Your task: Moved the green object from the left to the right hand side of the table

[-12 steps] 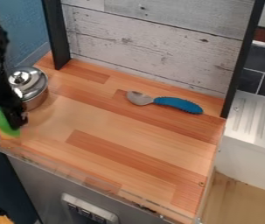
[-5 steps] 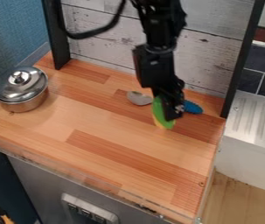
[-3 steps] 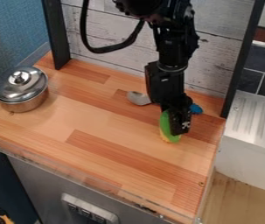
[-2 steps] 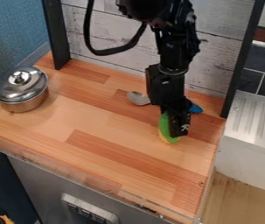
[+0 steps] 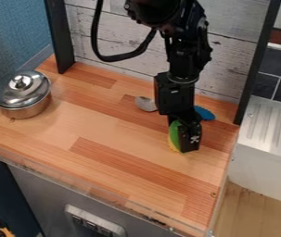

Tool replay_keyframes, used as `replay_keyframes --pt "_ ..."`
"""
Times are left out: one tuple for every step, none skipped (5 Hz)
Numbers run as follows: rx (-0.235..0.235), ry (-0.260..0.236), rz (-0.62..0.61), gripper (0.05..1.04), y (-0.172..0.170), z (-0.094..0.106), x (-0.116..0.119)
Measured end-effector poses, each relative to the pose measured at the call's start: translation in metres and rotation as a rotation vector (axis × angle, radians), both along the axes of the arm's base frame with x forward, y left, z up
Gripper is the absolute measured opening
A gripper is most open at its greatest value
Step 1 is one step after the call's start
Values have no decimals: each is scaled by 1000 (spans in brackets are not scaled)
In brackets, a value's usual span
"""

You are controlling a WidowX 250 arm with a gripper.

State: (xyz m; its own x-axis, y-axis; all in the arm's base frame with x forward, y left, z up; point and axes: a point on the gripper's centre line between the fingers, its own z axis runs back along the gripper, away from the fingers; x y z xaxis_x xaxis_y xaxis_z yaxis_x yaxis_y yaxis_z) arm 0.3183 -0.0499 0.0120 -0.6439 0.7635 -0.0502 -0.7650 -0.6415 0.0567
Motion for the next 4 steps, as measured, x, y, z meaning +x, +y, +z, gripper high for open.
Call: replay_keyframes --pt "-22 -38 -11 1003 -2 19 0" --pt "-53 -94 -28 1001 -5 46 1" --pt "-64 -152 -41 1001 -3 70 1" --pt "-64 -156 -41 1001 -3 71 1"
